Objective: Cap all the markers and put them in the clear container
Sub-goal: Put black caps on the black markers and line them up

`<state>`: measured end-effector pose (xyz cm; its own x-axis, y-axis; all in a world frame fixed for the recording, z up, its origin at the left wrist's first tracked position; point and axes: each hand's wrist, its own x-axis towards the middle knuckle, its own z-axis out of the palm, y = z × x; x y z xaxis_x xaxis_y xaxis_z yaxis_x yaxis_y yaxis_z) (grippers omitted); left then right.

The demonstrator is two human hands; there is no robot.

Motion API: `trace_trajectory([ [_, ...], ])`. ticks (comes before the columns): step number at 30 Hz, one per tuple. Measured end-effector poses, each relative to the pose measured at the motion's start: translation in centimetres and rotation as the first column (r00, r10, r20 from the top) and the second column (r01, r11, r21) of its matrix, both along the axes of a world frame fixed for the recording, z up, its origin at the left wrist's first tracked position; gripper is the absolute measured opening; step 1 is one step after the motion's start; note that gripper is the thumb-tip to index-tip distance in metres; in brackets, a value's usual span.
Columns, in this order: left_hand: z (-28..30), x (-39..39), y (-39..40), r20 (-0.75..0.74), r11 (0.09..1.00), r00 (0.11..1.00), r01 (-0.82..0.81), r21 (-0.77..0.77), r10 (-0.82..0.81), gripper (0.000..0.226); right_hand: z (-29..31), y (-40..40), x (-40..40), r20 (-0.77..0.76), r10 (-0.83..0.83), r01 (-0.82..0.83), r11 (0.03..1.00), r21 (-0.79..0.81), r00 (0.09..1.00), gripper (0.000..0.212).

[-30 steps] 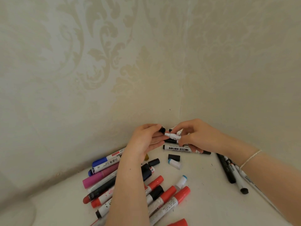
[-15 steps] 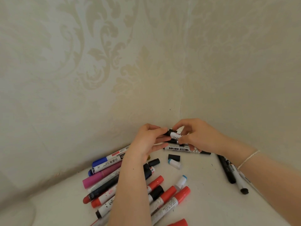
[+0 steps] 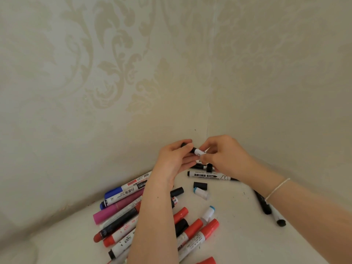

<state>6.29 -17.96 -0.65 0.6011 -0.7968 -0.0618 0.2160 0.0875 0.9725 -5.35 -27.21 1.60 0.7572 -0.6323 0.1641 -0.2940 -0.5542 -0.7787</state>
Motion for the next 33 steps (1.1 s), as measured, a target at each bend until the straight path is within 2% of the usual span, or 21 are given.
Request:
trace_trajectory([
  [5,0.4,-0.2,0.2,0.043,0.999,0.998,0.042,0.019,-0.043,0.02,0.4,0.0,-0.5,0.019,0.003,-0.006,0.99,0.138,1.0,0.005],
  [8,0.4,-0.5,0.2,0.056,0.997,0.996,0.066,0.043,-0.069,0.02,0.2,0.1,-0.8,0.007,0.016,-0.017,0.99,0.141,1.0,0.003],
  [11,0.2,-0.6,0.4,0.018,0.995,0.995,0.096,0.038,-0.097,0.021,0.2,0.3,-0.7,-0.003,0.028,-0.027,0.99,0.139,1.0,0.011],
  [16,0.0,-0.5,0.4,0.023,0.992,0.991,0.129,0.01,-0.129,0.024,0.8,0.3,-0.5,0.036,-0.016,0.006,0.964,0.264,0.999,0.009],
  [20,0.7,-0.1,1.2,0.092,0.988,0.989,0.106,0.112,-0.117,0.031,0.7,0.8,-0.4,0.044,0.017,-0.033,0.918,0.395,0.999,0.009],
  [22,1.3,0.1,2.1,0.168,0.966,0.977,0.087,0.244,-0.131,0.038,0.4,0.6,0.0,0.012,0.031,-0.033,0.93,0.366,0.999,0.008],
  [24,1.9,0.2,2.8,0.364,0.89,0.915,-0.014,0.456,-0.172,0.047,0.1,0.2,0.4,-0.047,0.014,-0.001,0.964,0.267,0.999,0.008],
  [26,2.0,0.4,3.0,0.551,0.722,0.764,-0.167,0.672,-0.336,0.044,-0.2,-0.3,0.5,-0.106,-0.007,0.029,0.977,0.21,0.994,0.008],
  [27,1.8,0.5,2.9,0.564,0.63,0.705,-0.213,0.747,-0.43,0.04,-0.5,-0.6,0.4,-0.123,-0.013,0.039,0.977,0.209,0.992,0.008],
  [29,1.0,0.6,2.5,0.517,0.507,0.655,-0.229,0.831,-0.551,0.039,-0.8,-1.0,0.1,-0.154,-0.026,0.058,0.977,0.205,0.988,0.009],
  [31,0.4,0.5,2.0,0.487,0.467,0.645,-0.22,0.856,-0.589,0.043,-1.0,-1.3,-0.3,-0.185,-0.029,0.066,0.978,0.2,0.982,0.009],
  [33,0.0,0.4,1.5,0.495,0.467,0.633,-0.228,0.854,-0.596,0.041,-1.3,-1.5,-0.5,-0.203,-0.019,0.061,0.978,0.201,0.979,0.01],
])
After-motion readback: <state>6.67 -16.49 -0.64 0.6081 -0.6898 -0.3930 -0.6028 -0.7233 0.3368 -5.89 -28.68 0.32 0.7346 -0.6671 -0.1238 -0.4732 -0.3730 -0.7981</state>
